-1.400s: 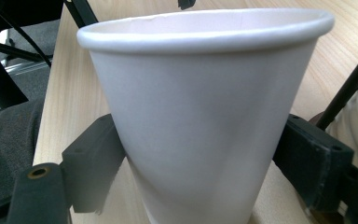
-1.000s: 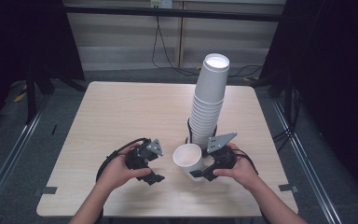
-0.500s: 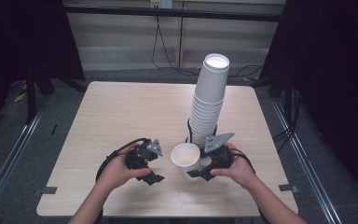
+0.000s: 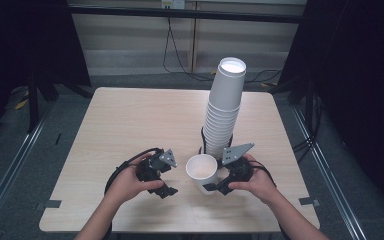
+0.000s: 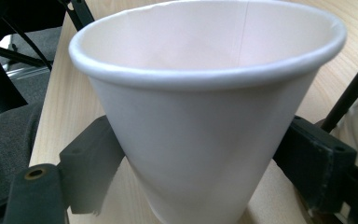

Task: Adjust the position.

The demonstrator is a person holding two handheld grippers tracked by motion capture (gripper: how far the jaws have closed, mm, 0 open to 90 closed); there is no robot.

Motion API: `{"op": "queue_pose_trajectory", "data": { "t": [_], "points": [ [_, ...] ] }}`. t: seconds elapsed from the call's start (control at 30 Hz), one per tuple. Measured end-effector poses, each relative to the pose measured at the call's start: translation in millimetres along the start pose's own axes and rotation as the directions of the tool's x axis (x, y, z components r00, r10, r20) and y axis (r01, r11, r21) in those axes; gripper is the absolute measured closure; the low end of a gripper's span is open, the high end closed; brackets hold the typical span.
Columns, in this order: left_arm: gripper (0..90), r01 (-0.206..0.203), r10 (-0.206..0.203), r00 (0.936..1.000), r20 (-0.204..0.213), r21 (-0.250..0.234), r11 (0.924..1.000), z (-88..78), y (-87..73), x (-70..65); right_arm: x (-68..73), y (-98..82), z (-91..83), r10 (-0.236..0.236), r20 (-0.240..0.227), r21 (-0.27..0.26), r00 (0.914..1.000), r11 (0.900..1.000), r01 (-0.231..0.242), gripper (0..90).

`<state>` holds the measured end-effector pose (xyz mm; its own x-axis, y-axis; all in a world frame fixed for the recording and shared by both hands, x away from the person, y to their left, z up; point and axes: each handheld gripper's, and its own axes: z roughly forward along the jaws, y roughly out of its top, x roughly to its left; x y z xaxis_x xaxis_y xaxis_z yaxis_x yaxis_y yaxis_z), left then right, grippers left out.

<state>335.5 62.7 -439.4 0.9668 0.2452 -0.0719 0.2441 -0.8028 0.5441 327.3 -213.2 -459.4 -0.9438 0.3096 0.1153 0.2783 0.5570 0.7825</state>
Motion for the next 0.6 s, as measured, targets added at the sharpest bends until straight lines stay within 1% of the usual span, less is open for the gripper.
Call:
{"op": "queue_pose_trajectory", "data": {
  "t": [0.27,0.43,0.5,0.6],
  "points": [
    [15.1,-0.013,0.013,0.9999,0.001,0.003,0.9999,-0.6,1.2,-0.5,1.1,-3.0,-1.4,0.000,-0.008,0.001,1.0000,1.000,0.000,17.7],
    [15.1,-0.013,0.013,0.9999,-0.001,0.005,0.9999,-0.5,1.4,-0.7,1.7,-6.3,-4.1,-0.001,-0.007,0.015,1.0000,1.000,0.002,17.6],
    [15.1,-0.013,0.013,0.9999,-0.003,0.005,0.9999,0.3,1.3,-1.0,2.3,-8.5,-4.6,-0.006,-0.006,0.032,1.0000,0.999,0.007,17.6],
    [15.1,-0.014,0.014,0.9999,0.001,0.002,0.9999,1.0,1.5,-1.2,3.0,-10.6,-4.3,-0.004,-0.011,0.029,0.9999,1.000,0.004,17.8]
  ]
}}
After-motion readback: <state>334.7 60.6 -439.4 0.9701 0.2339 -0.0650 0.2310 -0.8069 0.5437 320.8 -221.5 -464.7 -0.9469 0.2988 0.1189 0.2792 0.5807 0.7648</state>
